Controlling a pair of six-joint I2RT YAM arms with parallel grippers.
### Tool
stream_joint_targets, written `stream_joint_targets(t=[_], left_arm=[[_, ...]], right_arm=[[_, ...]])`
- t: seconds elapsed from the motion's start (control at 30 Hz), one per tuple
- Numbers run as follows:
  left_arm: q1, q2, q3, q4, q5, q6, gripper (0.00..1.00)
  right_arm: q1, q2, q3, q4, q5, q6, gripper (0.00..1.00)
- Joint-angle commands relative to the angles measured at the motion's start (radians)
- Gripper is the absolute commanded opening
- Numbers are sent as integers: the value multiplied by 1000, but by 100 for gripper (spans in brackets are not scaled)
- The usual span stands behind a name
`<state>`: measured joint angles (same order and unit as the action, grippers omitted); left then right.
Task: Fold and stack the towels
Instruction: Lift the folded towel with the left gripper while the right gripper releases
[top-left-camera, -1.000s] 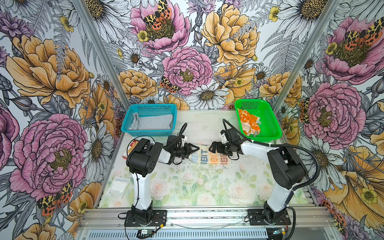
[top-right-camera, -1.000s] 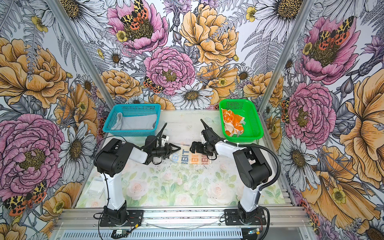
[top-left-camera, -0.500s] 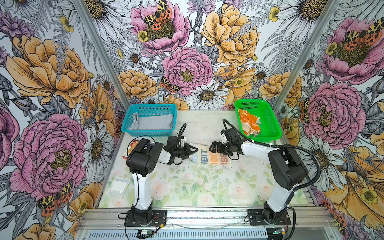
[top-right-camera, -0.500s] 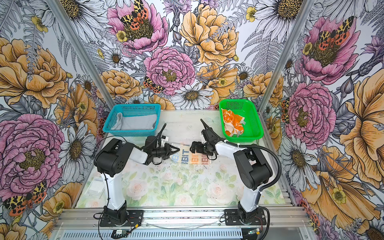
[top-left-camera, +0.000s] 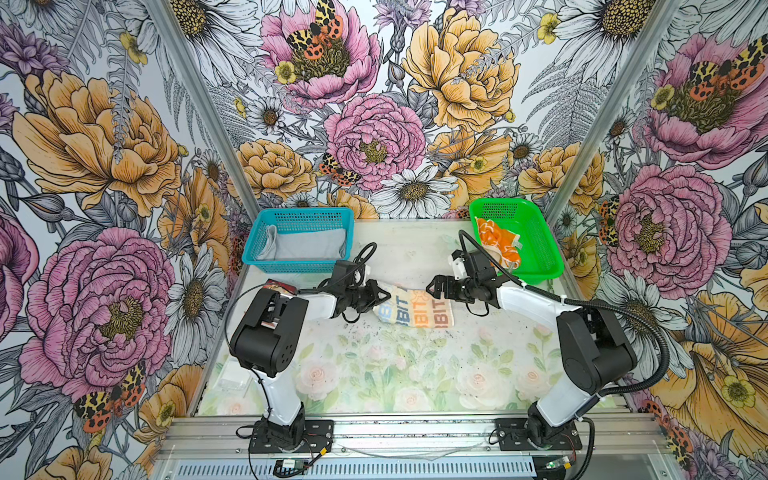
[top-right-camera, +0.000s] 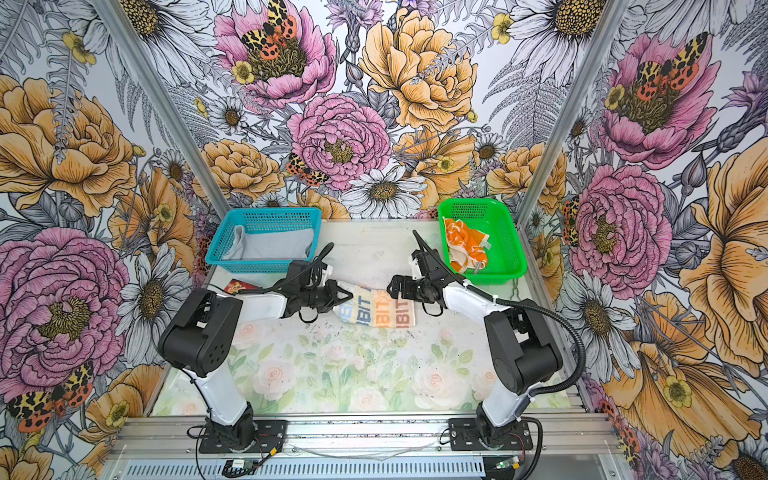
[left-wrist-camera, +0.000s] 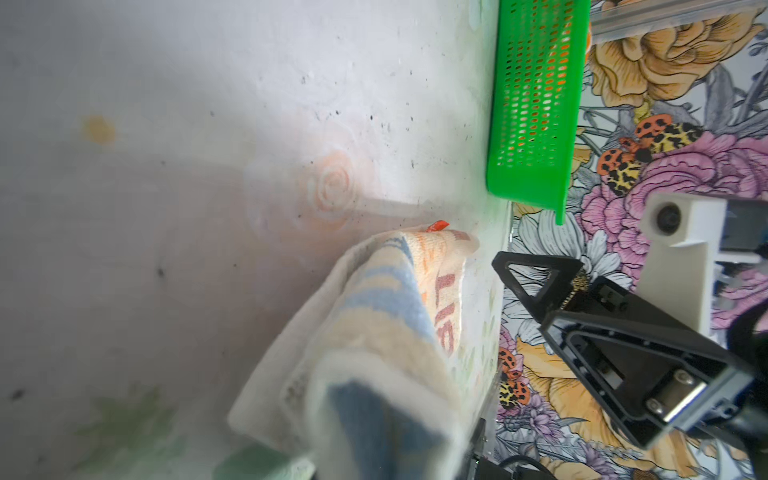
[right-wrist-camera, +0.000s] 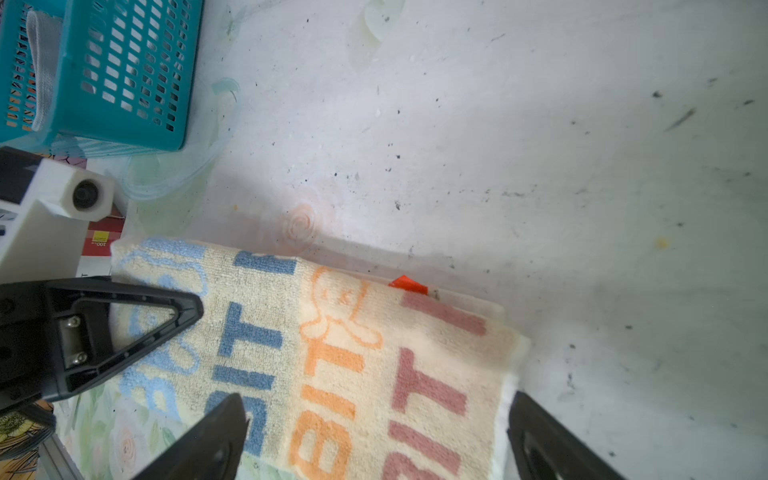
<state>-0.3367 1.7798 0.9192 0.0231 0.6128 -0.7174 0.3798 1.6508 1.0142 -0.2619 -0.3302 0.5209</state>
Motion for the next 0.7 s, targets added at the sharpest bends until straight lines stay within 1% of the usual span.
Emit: stream_joint_targets(t=[0.0,0.03,0.07,0.1,0.13,0.17,0.2,0.23,0.27,0.3,0.33,0.4,0.47,0.53,0.63,0.67], left_arm=[[-7,-57,122,-349,-176,210,0],[-5,-59,146,-410,-205,236,0],[-2,-61,164,-438,-220,252,0],[2,-62,175,-454,-225,260,0],[4,-60,190,-481,-240,268,0],[3,-60,205,-506,-261,282,0],[1,-61,217,-526,-278,288,0],[-2,-62,230,-541,-292,292,0],[-4,-63,241,-552,-294,295,0],[-9,-63,256,-566,-301,300,0],[-17,-59,288,-603,-322,318,0],[-35,-45,368,-689,-376,358,0],[-41,-19,455,-765,-407,393,0],[-38,3,524,-807,-419,413,0],[-30,32,626,-856,-455,445,0],[-28,72,660,-870,-462,454,0]], right_arm=[[-4,-94,-23,17,6,-8,99],[-9,-104,-60,69,-12,40,99],[-29,-103,-133,192,-68,122,99],[-58,-83,-219,366,-168,214,99],[-101,-28,-320,649,-291,345,99],[-127,45,-396,949,-386,508,99],[-136,116,-439,1157,-405,621,99],[-135,178,-474,1330,-396,702,99],[-127,219,-493,1439,-378,746,99],[-117,247,-503,1492,-358,768,99],[-105,262,-504,1501,-346,777,99],[-76,251,-497,1455,-328,753,99],[-46,195,-488,1340,-292,687,99],[-22,110,-462,1139,-249,600,99],[8,-32,-401,808,-143,436,99],[17,-78,-377,710,-110,389,99]])
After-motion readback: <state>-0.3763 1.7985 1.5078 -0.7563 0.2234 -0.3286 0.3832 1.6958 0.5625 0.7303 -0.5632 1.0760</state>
